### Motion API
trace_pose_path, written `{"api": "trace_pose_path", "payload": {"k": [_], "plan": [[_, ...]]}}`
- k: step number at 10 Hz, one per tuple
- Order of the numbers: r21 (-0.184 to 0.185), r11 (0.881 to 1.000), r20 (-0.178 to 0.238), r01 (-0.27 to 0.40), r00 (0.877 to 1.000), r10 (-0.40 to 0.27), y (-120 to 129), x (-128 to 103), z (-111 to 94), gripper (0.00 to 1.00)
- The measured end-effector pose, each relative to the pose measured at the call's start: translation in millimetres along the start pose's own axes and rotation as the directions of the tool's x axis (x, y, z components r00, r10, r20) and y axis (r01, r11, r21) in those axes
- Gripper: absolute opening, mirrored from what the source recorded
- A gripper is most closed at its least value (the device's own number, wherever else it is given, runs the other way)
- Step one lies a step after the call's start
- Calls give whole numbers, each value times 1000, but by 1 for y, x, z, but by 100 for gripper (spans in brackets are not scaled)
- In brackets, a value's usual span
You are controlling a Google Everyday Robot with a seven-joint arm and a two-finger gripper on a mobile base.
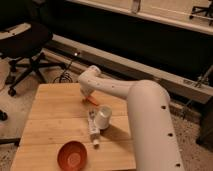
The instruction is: Drag the pepper across the table
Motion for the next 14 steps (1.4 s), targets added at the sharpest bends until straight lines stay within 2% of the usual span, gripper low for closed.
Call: {"api": "trace_pose_path", "payload": {"k": [4,7,14], "plan": [[21,999,-5,48,999,-48,-26,27,7,28],[57,995,-19,78,997,-77,-59,47,11,28],[128,981,-44,144,989,-140,-125,71,14,28]]}}
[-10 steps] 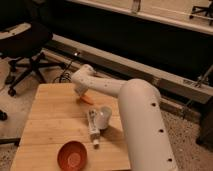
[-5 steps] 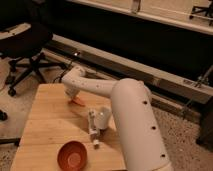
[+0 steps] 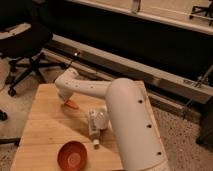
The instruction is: Drag the pepper across the table
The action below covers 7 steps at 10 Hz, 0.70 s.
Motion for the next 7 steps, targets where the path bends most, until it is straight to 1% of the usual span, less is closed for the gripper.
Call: {"api": "trace_pose_path", "payload": {"k": [4,7], "plan": [[37,996,5,77,997,-77,-44,15,7,28],[67,987,1,143,990,-143,-82,28,10,28]]}}
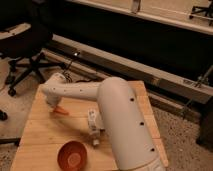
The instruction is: Drag the pepper across the table
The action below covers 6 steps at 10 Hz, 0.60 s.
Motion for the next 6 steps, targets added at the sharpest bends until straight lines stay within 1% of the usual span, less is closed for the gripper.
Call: {"api": "trace_pose_path", "payload": {"k": [3,6], "plan": [[20,998,-2,59,998,-59,-27,15,2,28],[41,992,-7,121,993,-121,-57,31,5,28]]}}
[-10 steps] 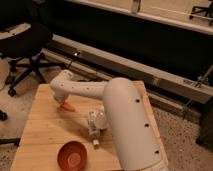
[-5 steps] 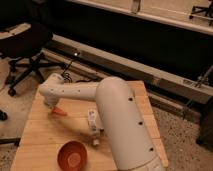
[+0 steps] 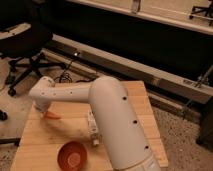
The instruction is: Drag the pepper across the table
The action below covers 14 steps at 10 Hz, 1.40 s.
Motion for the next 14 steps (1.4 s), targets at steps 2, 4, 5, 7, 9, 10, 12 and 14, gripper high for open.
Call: {"api": "trace_pose_path", "payload": {"k": [2,4,5,7,9,10,12,14], "plan": [[13,999,-1,40,999,-40,-18,11,2,28],[27,996,-5,79,997,-79,-36,22,3,28],[31,996,-6,88,996,-88,-40,25,3,28],[26,996,-5,85,996,-85,-37,23,3,30],[31,996,-5,88,996,-88,-40,24,4,47],[29,996,-5,87,996,-87,-39,24,3,58],[29,996,-5,86,996,-86,-39,23,3,76],[30,996,-5,89,996,-89,-40,25,4,80]]}}
